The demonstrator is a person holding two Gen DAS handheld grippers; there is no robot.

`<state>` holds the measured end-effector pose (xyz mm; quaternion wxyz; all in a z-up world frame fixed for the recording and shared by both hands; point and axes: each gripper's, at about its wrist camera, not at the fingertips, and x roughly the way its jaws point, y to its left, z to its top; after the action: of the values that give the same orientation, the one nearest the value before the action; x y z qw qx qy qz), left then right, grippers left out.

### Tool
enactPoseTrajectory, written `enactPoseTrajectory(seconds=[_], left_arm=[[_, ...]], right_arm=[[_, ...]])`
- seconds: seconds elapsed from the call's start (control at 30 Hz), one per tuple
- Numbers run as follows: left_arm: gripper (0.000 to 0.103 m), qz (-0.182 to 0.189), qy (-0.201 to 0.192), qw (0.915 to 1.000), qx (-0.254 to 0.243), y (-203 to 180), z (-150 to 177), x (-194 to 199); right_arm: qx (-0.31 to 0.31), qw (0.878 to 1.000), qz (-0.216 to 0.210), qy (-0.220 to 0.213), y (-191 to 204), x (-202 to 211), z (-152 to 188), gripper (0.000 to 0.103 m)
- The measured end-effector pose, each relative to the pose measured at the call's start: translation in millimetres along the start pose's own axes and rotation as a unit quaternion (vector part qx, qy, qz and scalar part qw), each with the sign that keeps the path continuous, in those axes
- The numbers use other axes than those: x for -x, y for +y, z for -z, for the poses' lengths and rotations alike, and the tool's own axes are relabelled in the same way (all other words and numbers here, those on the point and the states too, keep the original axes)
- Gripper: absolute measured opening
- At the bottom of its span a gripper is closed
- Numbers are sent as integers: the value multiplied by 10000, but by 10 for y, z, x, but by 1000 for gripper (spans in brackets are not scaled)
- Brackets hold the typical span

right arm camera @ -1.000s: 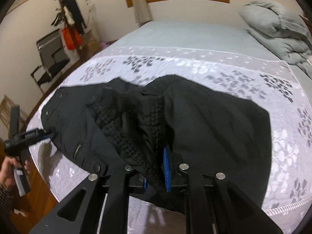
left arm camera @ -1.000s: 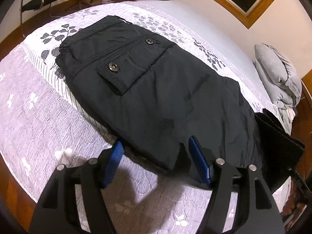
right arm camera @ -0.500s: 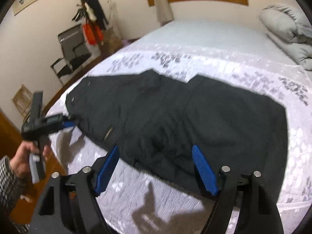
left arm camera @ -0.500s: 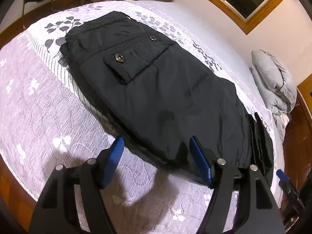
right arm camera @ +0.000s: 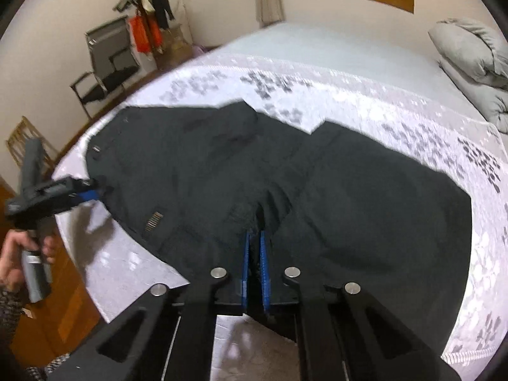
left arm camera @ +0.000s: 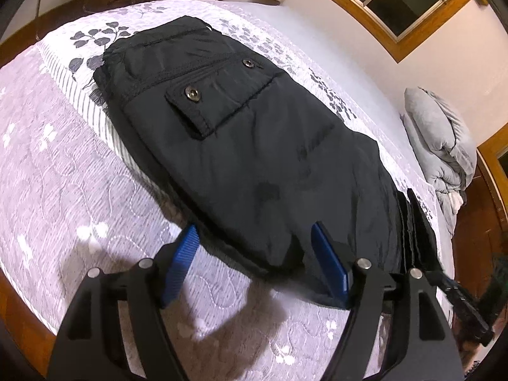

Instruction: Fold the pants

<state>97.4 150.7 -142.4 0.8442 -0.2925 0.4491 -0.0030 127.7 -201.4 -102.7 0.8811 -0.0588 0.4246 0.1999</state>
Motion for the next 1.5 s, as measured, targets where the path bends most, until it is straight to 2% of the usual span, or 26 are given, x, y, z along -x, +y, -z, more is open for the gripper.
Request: enactPoseTrajectory(seconds=[0.1, 0.23, 0.3, 0.4, 0.5, 0.57, 0.63, 0.73, 0.87, 1.0, 1.1, 1.23, 1.3, 1.4, 1.47, 1.5], left_arm=[[73, 2, 12, 10000, 23, 0, -39, -20], [73, -20, 38, 10000, 12, -21, -52, -58], [73, -48, 61, 10000, 21, -30, -61, -85], [73, -104, 73, 9999, -7, -49, -87, -94], [74, -157, 37, 9999, -27, -45, -143, -61], [81, -217, -56, 9997, -21, -22, -203, 14], [86, -344, -173, 9993, -2, 47, -290, 102], [86, -379, -388, 9981, 291, 260, -448, 207], [85, -57, -496, 9928, 1085, 581, -639, 194], [84, 407, -522, 9813, 1806, 854, -751, 91], [84, 534, -564, 9766, 2004, 942, -791, 21], [82, 507, -606, 9765, 2003, 986, -811, -8], [77, 454, -627, 9778, 1947, 965, -876, -14], [71, 489, -683, 9751, 2052, 1041, -947, -36], [59, 506, -728, 9728, 2141, 1097, -1004, -59], [58, 513, -717, 9718, 2188, 1150, -1029, -67]], right_arm=[[221, 9997, -47, 120, 129, -63, 4, 6], [244, 9987, -8, 448, 199, -367, 154, 6], [147, 9989, -48, 446, 177, -415, 195, 7], [-87, 9987, -329, 371, 111, -353, 207, 24], [-189, 9987, -402, 230, 41, -169, 225, 38], [-343, 9980, -526, -39, -63, 67, 243, 53], [-545, 9965, -530, -336, -209, 297, 258, 59], [-885, 9934, -296, -667, -501, 554, 287, 60], [-1302, 9886, 254, -706, -945, 636, 329, 59], [-1632, 9833, 411, -695, -1191, 591, 413, 59], [-1732, 9819, 429, -630, -1266, 529, 482, 59], [-1693, 9832, 451, -515, -1249, 409, 508, 59], [-1677, 9838, 438, -457, -1233, 369, 520, 59], [-1611, 9849, 491, -396, -1187, 327, 529, 59], [-1633, 9847, 507, -349, -1190, 298, 542, 59], [-1663, 9843, 499, -327, -1189, 281, 550, 59]])
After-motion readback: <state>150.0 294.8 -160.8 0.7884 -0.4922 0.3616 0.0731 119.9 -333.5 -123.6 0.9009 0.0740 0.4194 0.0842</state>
